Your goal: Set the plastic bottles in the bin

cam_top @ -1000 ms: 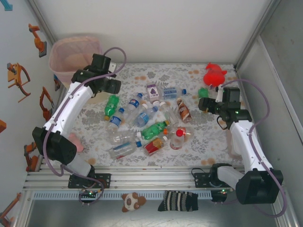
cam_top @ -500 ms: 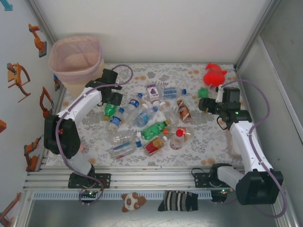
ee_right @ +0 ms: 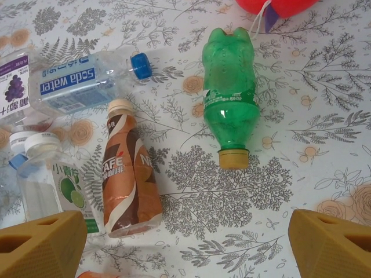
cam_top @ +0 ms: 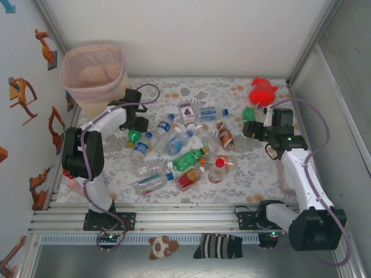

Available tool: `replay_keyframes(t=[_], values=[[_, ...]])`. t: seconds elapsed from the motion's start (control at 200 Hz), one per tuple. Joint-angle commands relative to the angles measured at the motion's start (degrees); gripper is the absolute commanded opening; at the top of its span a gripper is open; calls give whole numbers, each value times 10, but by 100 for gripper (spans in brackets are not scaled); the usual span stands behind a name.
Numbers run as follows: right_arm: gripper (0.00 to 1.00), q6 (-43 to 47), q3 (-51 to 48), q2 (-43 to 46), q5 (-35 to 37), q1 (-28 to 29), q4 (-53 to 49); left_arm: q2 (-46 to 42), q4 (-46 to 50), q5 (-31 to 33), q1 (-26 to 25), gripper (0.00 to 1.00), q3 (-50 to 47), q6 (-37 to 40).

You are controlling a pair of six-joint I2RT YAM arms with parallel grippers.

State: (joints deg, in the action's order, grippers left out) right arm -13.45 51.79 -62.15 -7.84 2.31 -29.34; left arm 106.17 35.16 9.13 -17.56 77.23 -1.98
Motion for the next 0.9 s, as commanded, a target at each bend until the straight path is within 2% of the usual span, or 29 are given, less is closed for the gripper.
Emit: replay_keyframes(t=[0.0, 0.486, 0.891], values=[[89, 7, -6, 12, 12, 4, 1, 17, -8, -28, 6, 71, -6, -9], [89, 8, -9, 17, 15, 4, -1, 65, -16, -38, 10, 70, -3, -13], [89, 8, -9, 24, 19, 4, -4, 47, -12, -42, 10, 65, 3, -13]])
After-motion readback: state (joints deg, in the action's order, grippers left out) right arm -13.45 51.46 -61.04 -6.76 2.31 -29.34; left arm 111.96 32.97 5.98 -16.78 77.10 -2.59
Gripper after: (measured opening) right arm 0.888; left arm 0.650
